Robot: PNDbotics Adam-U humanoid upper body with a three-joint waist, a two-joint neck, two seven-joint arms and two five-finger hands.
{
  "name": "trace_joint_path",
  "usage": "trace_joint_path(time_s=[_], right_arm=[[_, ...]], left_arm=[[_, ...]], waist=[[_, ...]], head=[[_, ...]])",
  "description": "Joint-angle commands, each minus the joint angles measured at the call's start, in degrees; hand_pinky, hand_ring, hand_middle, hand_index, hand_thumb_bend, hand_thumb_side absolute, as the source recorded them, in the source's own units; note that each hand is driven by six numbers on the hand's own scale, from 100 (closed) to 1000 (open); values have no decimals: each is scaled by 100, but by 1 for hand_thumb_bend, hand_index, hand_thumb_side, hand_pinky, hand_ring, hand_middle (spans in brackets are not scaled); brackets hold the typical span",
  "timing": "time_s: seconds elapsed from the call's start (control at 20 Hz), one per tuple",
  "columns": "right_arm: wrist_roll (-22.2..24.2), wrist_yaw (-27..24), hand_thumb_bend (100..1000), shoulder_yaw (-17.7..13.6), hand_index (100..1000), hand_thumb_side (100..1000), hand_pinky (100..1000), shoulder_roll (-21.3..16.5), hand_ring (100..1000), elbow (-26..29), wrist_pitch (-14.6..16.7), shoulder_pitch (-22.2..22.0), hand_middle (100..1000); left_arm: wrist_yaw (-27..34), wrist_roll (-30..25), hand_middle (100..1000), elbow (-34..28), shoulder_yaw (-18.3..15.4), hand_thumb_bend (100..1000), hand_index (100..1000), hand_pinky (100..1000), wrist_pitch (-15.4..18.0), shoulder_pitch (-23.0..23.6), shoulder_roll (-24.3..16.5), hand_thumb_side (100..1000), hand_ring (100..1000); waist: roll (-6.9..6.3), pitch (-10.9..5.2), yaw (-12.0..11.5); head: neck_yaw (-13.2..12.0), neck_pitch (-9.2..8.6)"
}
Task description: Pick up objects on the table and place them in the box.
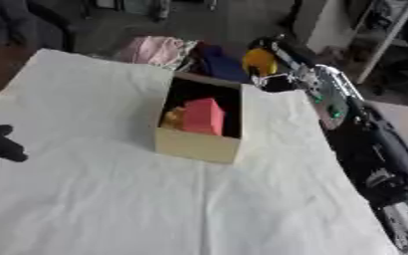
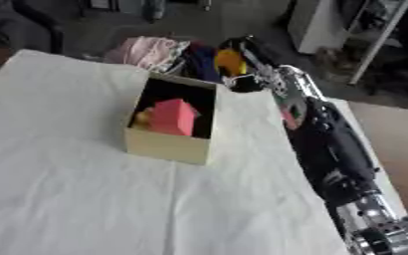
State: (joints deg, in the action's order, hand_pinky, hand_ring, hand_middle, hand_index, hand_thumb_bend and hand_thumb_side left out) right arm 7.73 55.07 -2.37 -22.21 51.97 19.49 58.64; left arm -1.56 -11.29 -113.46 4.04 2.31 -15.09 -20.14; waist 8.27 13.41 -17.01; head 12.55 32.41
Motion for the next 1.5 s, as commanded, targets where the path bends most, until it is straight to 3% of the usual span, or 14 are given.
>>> trace_joint_path(time_s=[0.05,0.1,0.15,0.45,0.6,0.75,0.95,1.05,1.25,1.4,1.5], right_arm=[[185,117,100,90,961,215,675,80,621,61,73,154,635],[250,175,100,111,994,182,711,132,682,23,66,156,707],[313,245,100,130,1000,221,726,175,708,-14,52,156,737],[302,655,100,111,1000,220,873,282,897,-111,-84,132,951],[310,702,100,109,1000,222,907,232,936,-163,-92,102,997],[489,515,100,165,1000,351,947,28,993,-130,2,-10,1000],[715,244,100,191,1000,294,951,-139,1000,19,31,-68,1000],[727,66,100,178,1000,211,946,-225,996,173,58,-74,1000],[570,-534,100,114,1000,199,899,-403,955,554,123,-116,992],[392,-1463,100,39,1000,232,868,-563,924,819,257,-228,952],[259,-2083,100,-17,1000,306,835,-709,888,1061,302,-337,912]], left_arm=[[35,-28,600,-113,8,100,819,856,11,-70,-52,651,638],[38,-33,601,-113,11,100,819,856,11,-74,-48,660,638],[40,-35,601,-113,12,100,819,856,11,-78,-45,651,638],[50,-41,600,-113,13,100,819,857,13,-94,-41,652,638],[48,-38,601,-113,11,100,819,857,9,-92,-44,652,638],[45,-36,601,-113,8,100,819,857,11,-89,-53,652,638],[41,-29,601,-113,-2,100,819,858,12,-73,-61,651,638],[39,-20,601,-113,-11,100,819,858,6,-53,-69,651,638],[33,0,602,-113,-32,100,819,858,-18,11,-79,651,638],[24,27,602,-113,-60,100,819,858,-16,64,-91,649,638],[18,47,603,-113,-80,100,819,858,-17,104,-91,649,639]], waist=[[-76,-184,-19],[-76,-180,-30],[-75,-177,-40],[-66,-164,-64],[-62,-162,-51],[-60,-161,-31],[-72,-170,2],[-82,-188,46],[-109,-239,187],[-138,-275,329],[-160,-299,444]], head=[[45,-50],[51,-54],[55,-56],[59,-71],[53,-73],[43,-69],[18,-64],[-13,-53],[-119,4],[-231,55],[-299,106]])
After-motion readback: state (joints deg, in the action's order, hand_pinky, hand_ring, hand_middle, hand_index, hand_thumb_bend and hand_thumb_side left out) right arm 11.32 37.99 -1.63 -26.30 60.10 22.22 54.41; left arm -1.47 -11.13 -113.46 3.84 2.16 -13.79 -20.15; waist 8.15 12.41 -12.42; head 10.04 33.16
